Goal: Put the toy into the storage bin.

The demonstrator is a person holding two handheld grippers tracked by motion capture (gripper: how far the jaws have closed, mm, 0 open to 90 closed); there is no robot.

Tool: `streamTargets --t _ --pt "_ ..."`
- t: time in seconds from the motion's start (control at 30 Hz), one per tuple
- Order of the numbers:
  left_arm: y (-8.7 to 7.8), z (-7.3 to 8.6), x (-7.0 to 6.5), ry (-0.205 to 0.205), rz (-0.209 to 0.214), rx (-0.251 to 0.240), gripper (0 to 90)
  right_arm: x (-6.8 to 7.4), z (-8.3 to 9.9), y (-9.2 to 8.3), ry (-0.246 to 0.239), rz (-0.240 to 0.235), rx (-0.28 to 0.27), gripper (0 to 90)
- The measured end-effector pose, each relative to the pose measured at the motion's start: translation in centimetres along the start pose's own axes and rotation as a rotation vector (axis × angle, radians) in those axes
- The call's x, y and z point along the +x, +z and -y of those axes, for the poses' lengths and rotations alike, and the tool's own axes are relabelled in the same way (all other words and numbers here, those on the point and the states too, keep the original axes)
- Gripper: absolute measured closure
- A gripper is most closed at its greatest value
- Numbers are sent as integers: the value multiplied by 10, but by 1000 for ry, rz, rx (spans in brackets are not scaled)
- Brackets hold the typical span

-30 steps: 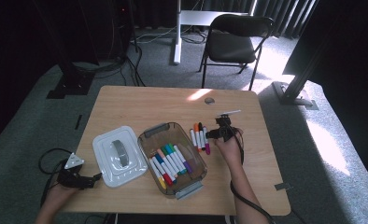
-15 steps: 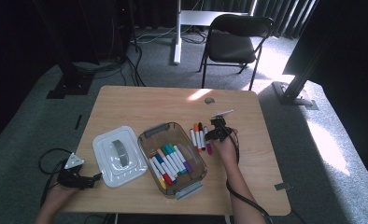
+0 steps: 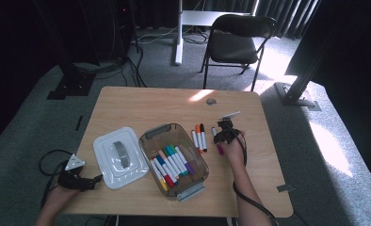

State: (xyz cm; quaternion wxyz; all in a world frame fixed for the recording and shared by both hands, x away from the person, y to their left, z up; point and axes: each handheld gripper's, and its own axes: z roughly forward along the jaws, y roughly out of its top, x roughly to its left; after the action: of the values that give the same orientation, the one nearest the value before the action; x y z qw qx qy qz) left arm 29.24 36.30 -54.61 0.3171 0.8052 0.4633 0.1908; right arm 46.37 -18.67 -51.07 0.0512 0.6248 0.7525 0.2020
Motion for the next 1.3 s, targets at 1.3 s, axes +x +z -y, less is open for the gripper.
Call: streamTargets --t 1.3 --pt "0 0 0 1 -2 1 17 65 16 -125 -137 -218 -225 765"
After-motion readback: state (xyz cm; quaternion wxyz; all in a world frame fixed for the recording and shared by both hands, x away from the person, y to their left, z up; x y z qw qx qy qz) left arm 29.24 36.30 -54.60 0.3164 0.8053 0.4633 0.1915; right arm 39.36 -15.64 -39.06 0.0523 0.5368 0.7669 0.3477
